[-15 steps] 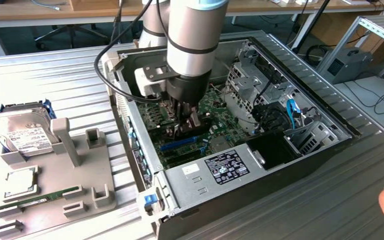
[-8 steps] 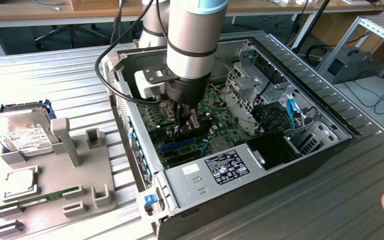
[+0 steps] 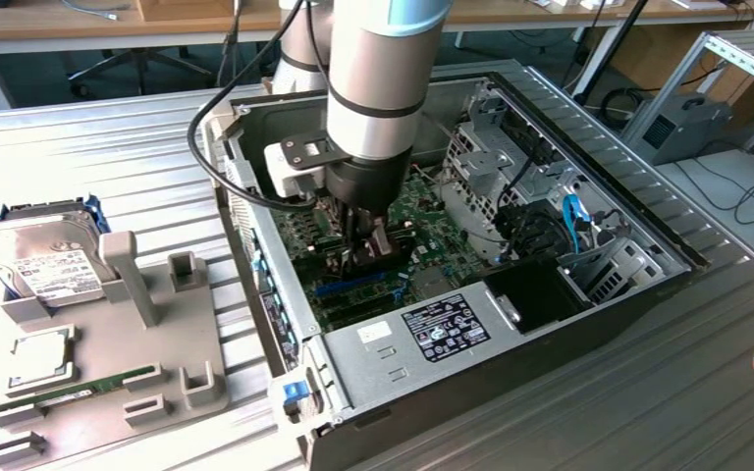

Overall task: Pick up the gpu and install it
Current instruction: 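Insert the gpu into the slot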

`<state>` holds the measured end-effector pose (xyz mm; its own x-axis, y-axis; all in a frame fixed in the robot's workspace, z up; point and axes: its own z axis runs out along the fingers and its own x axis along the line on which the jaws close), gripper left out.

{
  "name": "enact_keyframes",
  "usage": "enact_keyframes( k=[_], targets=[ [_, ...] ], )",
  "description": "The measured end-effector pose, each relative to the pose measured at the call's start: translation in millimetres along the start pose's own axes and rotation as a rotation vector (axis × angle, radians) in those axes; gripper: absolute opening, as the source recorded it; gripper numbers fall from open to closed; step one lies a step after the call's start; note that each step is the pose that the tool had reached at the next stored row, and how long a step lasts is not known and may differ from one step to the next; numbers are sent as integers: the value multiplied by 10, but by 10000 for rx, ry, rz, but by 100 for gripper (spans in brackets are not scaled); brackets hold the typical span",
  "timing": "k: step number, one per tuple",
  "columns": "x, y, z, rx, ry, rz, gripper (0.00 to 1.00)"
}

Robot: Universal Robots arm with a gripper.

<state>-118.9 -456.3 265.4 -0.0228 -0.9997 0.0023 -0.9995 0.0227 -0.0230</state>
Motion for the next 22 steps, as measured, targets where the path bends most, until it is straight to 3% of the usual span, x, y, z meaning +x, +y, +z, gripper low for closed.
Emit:
enact_keyframes(
  k=[22],
  targets=[
    [0, 30, 60, 1, 6, 0, 26]
  ],
)
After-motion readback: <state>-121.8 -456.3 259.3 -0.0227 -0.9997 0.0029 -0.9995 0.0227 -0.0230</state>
